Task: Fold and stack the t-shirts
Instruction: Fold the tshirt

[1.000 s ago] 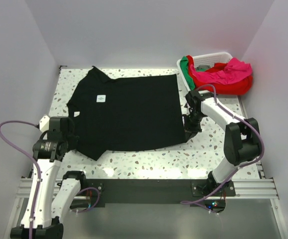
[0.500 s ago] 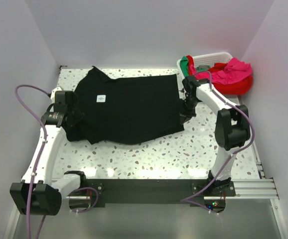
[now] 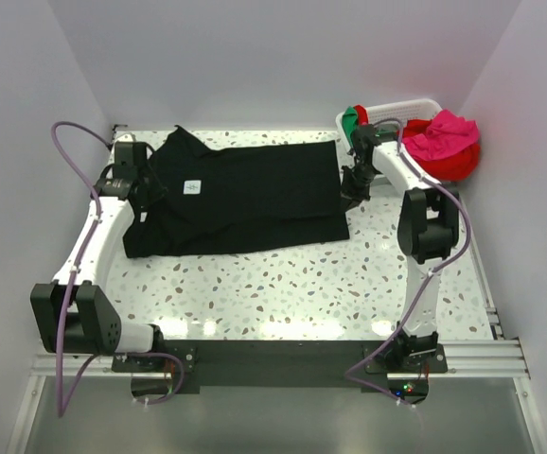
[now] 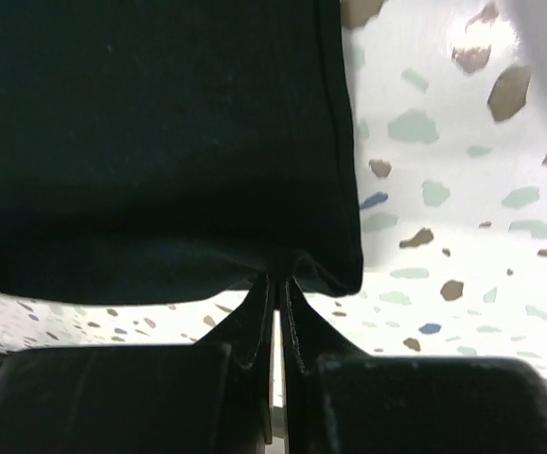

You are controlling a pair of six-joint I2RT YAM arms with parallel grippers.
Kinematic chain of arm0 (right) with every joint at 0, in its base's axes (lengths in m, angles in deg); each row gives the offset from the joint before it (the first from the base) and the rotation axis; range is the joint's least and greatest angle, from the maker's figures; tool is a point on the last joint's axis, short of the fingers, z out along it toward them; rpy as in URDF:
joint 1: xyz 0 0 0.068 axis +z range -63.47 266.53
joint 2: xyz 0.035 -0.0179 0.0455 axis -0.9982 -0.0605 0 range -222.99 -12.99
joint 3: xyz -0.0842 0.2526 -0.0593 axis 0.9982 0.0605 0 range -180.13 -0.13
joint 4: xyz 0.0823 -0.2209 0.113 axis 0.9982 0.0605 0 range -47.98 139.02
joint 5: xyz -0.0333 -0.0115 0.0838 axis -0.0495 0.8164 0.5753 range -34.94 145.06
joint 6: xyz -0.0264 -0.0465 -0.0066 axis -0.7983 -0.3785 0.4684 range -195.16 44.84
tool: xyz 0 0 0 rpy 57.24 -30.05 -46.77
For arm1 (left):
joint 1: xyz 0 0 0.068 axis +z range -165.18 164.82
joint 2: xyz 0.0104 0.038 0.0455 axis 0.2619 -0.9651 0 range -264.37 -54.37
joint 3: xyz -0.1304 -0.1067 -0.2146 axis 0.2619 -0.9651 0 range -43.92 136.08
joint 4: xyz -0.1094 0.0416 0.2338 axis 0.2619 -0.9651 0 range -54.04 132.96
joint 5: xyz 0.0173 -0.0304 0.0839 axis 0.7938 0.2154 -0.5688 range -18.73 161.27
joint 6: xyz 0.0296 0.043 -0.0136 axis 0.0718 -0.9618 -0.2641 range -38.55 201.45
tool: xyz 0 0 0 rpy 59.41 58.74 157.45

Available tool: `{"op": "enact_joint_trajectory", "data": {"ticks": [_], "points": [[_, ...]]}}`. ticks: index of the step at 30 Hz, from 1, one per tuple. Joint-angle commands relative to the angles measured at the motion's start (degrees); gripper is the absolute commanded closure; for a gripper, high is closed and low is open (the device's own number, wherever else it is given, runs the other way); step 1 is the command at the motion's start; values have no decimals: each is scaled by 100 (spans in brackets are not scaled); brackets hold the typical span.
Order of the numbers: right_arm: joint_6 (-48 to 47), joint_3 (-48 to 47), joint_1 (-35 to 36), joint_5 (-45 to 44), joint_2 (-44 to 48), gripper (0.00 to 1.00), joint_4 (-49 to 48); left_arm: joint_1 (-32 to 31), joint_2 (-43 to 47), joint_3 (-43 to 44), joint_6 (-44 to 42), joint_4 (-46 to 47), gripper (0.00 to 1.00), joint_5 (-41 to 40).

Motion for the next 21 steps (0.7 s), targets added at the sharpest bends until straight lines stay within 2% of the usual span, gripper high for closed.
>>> {"op": "enact_joint_trajectory", "data": {"ticks": [1,8,21], "points": [[144,-485,-74,213,-209,100,6,27,-90,475,-334,443,100,-107],[171,-741,-136,196,-561,100,-12,89,-713,625,-632,848,100,350],[232,-969,-250,178,-685,100,-74,89,-1821,1520,-993,954,100,351]]}}
